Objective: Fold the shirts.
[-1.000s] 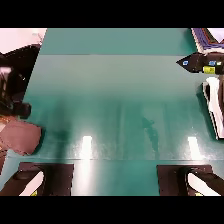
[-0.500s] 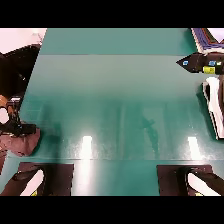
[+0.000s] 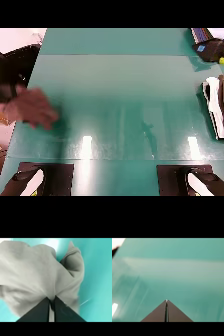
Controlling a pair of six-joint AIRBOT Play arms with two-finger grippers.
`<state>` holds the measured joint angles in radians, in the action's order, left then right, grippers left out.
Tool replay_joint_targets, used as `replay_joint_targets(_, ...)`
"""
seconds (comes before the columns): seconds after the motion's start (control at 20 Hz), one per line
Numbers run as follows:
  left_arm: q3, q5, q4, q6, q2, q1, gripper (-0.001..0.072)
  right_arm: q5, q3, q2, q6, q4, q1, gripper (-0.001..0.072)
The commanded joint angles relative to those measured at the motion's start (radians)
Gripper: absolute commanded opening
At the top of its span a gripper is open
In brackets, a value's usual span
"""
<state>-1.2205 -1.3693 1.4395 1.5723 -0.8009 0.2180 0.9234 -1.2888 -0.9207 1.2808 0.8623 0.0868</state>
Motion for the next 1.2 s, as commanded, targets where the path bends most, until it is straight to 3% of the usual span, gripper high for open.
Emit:
replay_joint_targets(0.0,-0.253,0.032,-0.415,-0.055,0.0,0.0,0.0021,-0.06,-0.001,0.064,0.0,0.003,0.0,0.0018)
replay_joint_targets(0.15,-0.325,0.055,-0.406,-0.054,-0.002,-0.093,0.002,-0.067,-0.007,0.082,0.0,0.002,-0.016,0.0017)
replay_joint_targets(0.35,-0.324,0.1,-0.295,-0.018,-0.06,-0.392,0.002,0.015,-0.14,0.025,0.0,0.002,-0.077,0.0017)
replay_joint_targets(0.55,-0.324,0.143,-0.265,-0.005,-0.261,-0.742,0.0022,0.1,-0.289,-0.054,0.001,0.002,-0.116,0.0017)
replay_joint_targets(0.7,-0.324,0.212,-0.266,-0.076,-0.443,-0.938,0.0028,0.155,-0.34,-0.092,0.001,0.002,-0.116,0.0017)
replay_joint_targets(0.75,-0.324,0.24,-0.266,-0.1,-0.493,-0.967,0.0232,0.166,-0.339,-0.096,0.001,0.002,-0.116,0.0017)
replay_joint_targets(0.8,-0.324,0.258,-0.266,-0.106,-0.524,-0.97,0.0568,0.177,-0.336,-0.098,0.001,0.002,-0.116,0.0017)
replay_joint_targets(0.85,-0.324,0.266,-0.258,-0.105,-0.541,-0.953,0.0612,0.195,-0.335,-0.098,0.001,0.002,-0.116,0.0017)
replay_joint_targets(1.15,-0.27,0.233,-0.217,-0.063,-0.541,-0.662,0.0611,0.243,-0.334,-0.099,0.001,0.004,-0.116,0.0017)
